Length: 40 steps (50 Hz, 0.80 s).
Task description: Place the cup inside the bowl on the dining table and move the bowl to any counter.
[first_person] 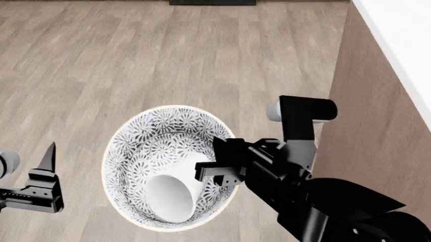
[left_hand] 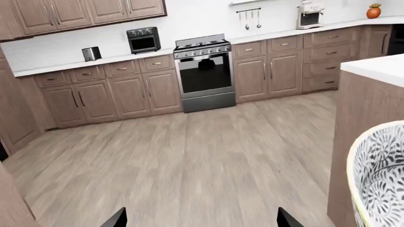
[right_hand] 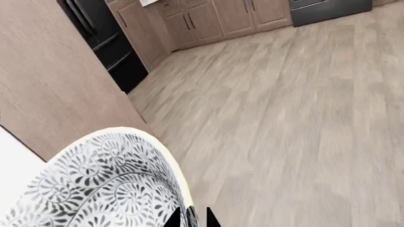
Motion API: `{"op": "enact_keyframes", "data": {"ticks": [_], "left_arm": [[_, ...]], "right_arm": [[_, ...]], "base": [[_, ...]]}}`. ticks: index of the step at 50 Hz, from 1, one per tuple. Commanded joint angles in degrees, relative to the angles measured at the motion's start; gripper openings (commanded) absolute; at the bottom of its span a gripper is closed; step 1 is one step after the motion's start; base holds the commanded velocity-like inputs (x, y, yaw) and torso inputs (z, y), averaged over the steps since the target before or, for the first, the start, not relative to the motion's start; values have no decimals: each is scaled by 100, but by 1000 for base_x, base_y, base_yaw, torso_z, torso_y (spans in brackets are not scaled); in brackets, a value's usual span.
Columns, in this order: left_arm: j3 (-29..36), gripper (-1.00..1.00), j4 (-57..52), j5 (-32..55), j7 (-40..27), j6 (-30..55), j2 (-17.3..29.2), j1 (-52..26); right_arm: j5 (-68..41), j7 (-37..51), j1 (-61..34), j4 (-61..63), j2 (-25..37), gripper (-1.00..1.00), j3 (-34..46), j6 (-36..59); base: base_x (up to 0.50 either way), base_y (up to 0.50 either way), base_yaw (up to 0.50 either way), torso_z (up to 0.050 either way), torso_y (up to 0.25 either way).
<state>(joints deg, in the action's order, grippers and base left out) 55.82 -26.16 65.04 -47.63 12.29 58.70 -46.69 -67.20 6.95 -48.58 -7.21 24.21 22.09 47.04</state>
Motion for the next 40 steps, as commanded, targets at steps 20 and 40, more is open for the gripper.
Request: {"op": "enact_keyframes", "data": {"ticks": [20, 40], "left_arm": [[-16, 100, 87, -33, 12, 12, -75, 11], [-35, 100, 74, -29, 12, 12, -67, 30]], "right_arm": [[111, -3, -170, -294, -225, -100, 74, -229], [30, 106, -177, -231, -223, -100, 54, -202]], "base": [[480, 192, 0, 0, 2], [280, 109, 0, 1, 1]]}}
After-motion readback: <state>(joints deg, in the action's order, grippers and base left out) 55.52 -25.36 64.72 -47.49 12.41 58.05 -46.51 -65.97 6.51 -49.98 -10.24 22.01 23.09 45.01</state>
